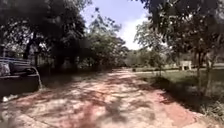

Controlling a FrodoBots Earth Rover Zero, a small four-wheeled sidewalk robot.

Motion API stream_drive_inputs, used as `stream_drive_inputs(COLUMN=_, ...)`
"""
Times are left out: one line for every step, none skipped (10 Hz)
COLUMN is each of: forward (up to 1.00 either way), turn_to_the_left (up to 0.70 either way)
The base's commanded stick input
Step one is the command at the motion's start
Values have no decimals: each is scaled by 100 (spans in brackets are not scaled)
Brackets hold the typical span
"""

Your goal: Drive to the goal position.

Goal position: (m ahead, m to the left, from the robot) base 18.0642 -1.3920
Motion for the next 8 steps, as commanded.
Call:
stream_drive_inputs(forward=70, turn_to_the_left=0)
stream_drive_inputs(forward=70, turn_to_the_left=0)
stream_drive_inputs(forward=70, turn_to_the_left=0)
stream_drive_inputs(forward=70, turn_to_the_left=0)
stream_drive_inputs(forward=70, turn_to_the_left=0)
stream_drive_inputs(forward=70, turn_to_the_left=0)
stream_drive_inputs(forward=70, turn_to_the_left=-5)
stream_drive_inputs(forward=70, turn_to_the_left=-35)
